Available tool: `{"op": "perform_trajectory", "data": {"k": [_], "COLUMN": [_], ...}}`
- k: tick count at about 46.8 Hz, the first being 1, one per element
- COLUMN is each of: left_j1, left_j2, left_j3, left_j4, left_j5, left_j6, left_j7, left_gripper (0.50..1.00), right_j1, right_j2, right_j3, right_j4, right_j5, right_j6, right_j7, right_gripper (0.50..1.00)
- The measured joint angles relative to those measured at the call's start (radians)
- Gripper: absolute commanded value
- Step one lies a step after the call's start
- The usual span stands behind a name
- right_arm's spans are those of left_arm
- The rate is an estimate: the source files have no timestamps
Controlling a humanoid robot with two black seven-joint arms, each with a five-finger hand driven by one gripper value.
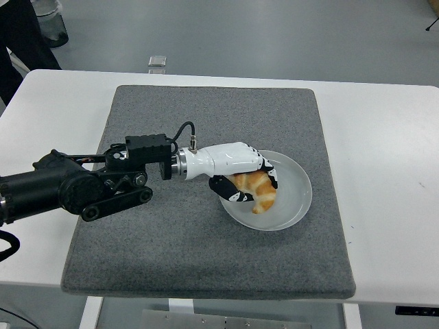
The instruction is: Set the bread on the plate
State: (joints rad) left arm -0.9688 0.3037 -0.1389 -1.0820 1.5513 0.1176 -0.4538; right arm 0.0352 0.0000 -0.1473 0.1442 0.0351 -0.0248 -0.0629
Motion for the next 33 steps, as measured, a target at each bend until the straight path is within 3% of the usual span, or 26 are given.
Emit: {"op": "perform_trajectory", "data": {"k": [6,33], "left_j1": [-0.001,-0.012], "left_j2": [0.000,0.018], "left_j3": [-0.001,0.001], "left_j4": [-0.001,-0.006], "left_j5": [-0.015,-0.099], "left_j6": [-0.002,-0.016], "left_j7": [0.000,0.000], "left_gripper": [0.990,0.992], "right_j1": [0.000,0.000], "right_j2": [0.000,0.000], "right_j3": [0.000,0.000], "right_j4": [0.000,0.000], "right_j5": [0.000,0.000], "right_j6": [0.000,0.000], "right_j7": [0.000,0.000], "right_gripper": [0.932,0.930]}}
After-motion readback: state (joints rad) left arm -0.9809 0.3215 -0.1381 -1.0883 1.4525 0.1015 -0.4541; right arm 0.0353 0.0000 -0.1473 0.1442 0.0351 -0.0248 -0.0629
